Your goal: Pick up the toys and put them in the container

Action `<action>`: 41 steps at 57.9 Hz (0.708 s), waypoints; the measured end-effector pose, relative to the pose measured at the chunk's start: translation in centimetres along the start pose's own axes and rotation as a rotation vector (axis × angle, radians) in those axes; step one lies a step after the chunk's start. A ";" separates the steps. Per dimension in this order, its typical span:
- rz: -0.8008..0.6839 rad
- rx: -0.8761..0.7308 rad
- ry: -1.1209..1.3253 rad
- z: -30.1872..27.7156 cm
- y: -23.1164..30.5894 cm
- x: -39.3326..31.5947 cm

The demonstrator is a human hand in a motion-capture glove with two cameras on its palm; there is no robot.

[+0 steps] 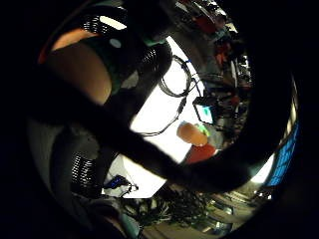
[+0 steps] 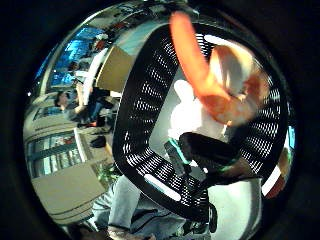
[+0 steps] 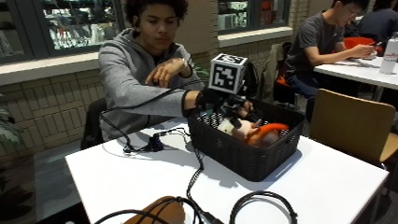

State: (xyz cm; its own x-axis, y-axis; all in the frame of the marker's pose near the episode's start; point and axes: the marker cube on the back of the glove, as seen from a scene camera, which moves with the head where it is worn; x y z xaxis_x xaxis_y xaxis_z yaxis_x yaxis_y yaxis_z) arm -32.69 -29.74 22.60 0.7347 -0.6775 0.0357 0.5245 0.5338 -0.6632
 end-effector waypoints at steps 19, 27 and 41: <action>0.396 -0.137 -0.025 6.3 8.6 25.2; 0.449 -0.239 0.127 12.0 12.3 31.1; 0.439 -0.082 0.017 16.9 12.7 34.5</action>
State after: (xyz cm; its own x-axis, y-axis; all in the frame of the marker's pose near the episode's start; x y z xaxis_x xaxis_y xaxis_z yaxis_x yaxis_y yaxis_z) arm 6.60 -37.81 28.10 0.8725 -0.4044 -0.2741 0.1283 0.7311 -0.6701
